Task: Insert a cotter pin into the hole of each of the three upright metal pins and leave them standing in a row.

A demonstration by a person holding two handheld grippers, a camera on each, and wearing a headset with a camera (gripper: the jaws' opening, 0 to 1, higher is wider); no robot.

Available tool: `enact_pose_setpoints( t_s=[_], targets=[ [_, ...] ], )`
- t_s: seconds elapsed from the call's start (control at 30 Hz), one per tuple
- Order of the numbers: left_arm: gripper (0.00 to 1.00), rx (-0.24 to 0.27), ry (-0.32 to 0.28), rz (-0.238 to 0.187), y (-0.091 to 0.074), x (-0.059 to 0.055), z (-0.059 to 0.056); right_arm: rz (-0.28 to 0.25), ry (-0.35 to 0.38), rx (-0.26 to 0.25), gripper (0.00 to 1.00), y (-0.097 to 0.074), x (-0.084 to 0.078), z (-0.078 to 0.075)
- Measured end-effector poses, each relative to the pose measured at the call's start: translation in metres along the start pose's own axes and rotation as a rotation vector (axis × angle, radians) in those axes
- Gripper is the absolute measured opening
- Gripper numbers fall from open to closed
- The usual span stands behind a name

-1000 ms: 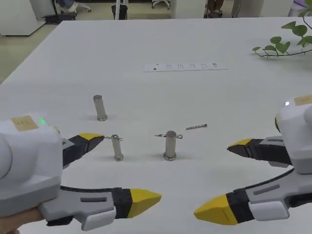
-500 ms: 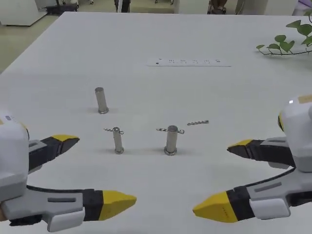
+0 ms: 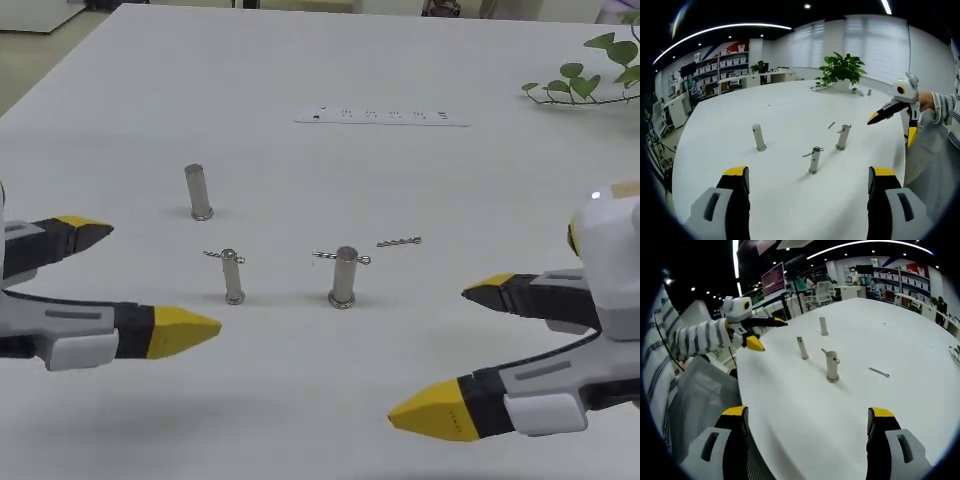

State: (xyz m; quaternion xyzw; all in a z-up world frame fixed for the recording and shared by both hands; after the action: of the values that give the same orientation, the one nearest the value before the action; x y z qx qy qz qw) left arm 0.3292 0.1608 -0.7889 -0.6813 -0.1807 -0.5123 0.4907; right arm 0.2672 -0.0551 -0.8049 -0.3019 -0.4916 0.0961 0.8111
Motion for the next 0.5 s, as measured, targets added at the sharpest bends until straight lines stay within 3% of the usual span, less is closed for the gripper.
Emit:
enact_pose_setpoints(
  t_s=[0.1,0.17,0.23,0.33,0.43,0.5],
  targets=[
    [0.99,0.019,-0.018,-0.019,0.004,0.005,0.015,0.0,0.003,-0.002,1.0,-0.001,0.0,0.0],
    [0.99,0.037,-0.074,-0.048,0.008,0.013,0.027,0.003,0.004,-0.002,1.0,-0.001,-0.001,0.0],
    [0.99,0.06,-0.077,-0.058,0.012,0.017,0.04,0.008,0.008,-0.003,1.0,-0.001,-0.002,0.0],
    [0.99,0.08,-0.07,-0.06,0.018,0.02,0.051,0.012,0.012,-0.002,1.0,0.0,-0.003,0.0],
    [0.99,0.091,-0.155,-0.082,0.03,0.025,0.062,0.018,0.018,0.0,1.0,0.001,-0.004,0.0],
    [0.99,0.092,-0.153,-0.082,0.038,0.024,0.067,0.024,0.025,0.004,1.0,0.002,-0.006,-0.001]
  ],
)
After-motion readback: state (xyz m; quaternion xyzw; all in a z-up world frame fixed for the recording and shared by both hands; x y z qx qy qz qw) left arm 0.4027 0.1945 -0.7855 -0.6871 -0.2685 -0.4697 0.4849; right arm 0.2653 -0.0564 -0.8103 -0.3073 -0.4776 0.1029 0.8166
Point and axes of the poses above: the centre of the closed fingertips' face, and the gripper's own axes: y roughly forward along the fingers, z roughly to its left, x roughly out of its top, the point moved 1 cm from there along -y, roughly backward along the fingers, and after that the axes turned 11 degrees about x, right-handed, at the moved point
